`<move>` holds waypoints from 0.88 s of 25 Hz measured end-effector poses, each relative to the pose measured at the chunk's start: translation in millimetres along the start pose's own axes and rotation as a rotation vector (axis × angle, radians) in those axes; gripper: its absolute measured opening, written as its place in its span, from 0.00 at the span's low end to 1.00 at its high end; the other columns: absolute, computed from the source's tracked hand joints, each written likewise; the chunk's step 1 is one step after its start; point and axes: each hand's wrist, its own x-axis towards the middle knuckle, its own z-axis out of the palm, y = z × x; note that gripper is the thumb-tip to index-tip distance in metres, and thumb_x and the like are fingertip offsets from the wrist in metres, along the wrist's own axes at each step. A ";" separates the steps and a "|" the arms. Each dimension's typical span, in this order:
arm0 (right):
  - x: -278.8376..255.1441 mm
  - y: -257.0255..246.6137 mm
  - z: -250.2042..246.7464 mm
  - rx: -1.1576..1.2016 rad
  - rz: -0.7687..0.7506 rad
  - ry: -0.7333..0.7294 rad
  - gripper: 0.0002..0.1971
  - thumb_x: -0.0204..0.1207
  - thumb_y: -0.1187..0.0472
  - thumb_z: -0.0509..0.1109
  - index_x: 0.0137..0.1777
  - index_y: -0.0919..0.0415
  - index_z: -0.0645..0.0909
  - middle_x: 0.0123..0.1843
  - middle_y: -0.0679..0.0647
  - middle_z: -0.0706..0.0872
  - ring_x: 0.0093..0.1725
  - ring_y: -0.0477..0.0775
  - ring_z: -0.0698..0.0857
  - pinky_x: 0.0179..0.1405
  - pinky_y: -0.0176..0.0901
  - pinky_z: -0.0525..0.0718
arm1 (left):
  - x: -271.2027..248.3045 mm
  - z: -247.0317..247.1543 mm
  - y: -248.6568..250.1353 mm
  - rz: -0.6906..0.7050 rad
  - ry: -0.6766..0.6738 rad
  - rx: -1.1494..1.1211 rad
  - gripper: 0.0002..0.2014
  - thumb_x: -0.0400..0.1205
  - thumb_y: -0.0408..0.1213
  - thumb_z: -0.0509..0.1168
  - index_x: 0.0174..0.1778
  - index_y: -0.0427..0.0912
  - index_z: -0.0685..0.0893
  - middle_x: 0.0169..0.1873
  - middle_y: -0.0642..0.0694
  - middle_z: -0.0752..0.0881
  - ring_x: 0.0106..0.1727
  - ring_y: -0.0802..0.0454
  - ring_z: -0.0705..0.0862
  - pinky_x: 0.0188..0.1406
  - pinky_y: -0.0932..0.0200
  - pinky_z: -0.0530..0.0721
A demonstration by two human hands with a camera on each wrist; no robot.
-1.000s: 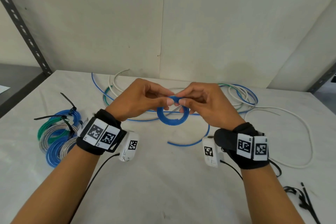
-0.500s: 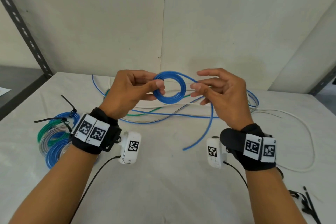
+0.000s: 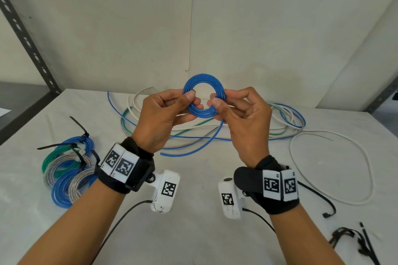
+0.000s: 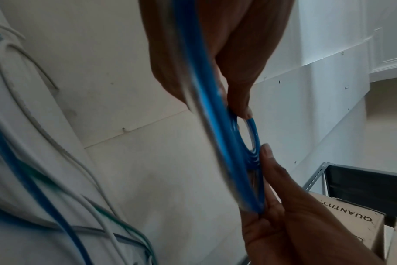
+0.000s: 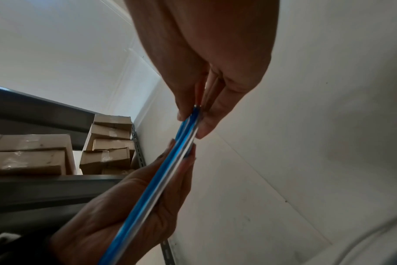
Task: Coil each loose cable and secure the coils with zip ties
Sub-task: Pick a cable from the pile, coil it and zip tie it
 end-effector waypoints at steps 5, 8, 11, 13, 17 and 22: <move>0.7 3.1 1.3 0.023 -0.037 0.030 0.07 0.76 0.72 0.77 0.49 0.63 0.83 0.48 0.63 0.94 0.47 0.62 0.94 0.47 0.56 0.92 | -0.1 -0.7 -2.2 -0.036 -0.071 0.019 0.13 0.78 0.39 0.71 0.53 0.34 0.88 0.46 0.37 0.93 0.51 0.43 0.93 0.48 0.55 0.91; 10.1 1.8 -14.1 -0.050 0.036 -0.120 0.07 0.75 0.74 0.77 0.50 0.66 0.84 0.46 0.64 0.94 0.43 0.63 0.94 0.46 0.51 0.92 | 0.2 -7.1 2.7 -0.033 -0.150 0.162 0.13 0.79 0.35 0.72 0.58 0.33 0.88 0.46 0.35 0.93 0.47 0.45 0.93 0.45 0.58 0.90; 13.0 3.3 -29.0 -0.280 0.097 -0.417 0.06 0.75 0.72 0.77 0.50 0.67 0.87 0.45 0.61 0.94 0.42 0.62 0.94 0.49 0.55 0.92 | 0.7 -16.5 6.5 -0.052 -0.298 0.441 0.12 0.79 0.31 0.75 0.58 0.35 0.90 0.44 0.35 0.93 0.48 0.39 0.93 0.51 0.50 0.92; 12.4 4.1 -32.2 -0.378 0.092 -0.508 0.05 0.76 0.71 0.78 0.51 0.67 0.88 0.44 0.58 0.94 0.42 0.60 0.94 0.50 0.54 0.92 | -0.8 -18.7 7.3 -0.085 -0.421 0.587 0.09 0.78 0.34 0.76 0.53 0.37 0.92 0.41 0.37 0.93 0.47 0.38 0.93 0.55 0.44 0.91; 14.7 1.7 -32.2 -0.366 0.055 -0.479 0.08 0.78 0.69 0.76 0.55 0.62 0.90 0.47 0.55 0.94 0.45 0.56 0.94 0.47 0.46 0.91 | -1.1 -18.9 10.8 -0.031 -0.339 0.571 0.07 0.77 0.33 0.78 0.48 0.35 0.93 0.39 0.35 0.93 0.45 0.36 0.93 0.53 0.41 0.92; 21.6 -3.6 -40.5 -0.261 0.010 -0.208 0.05 0.77 0.66 0.77 0.51 0.60 0.89 0.43 0.59 0.93 0.40 0.59 0.93 0.39 0.48 0.90 | 5.0 -31.0 22.4 0.055 -0.116 0.305 0.11 0.78 0.37 0.73 0.50 0.33 0.91 0.40 0.36 0.92 0.43 0.43 0.93 0.44 0.51 0.92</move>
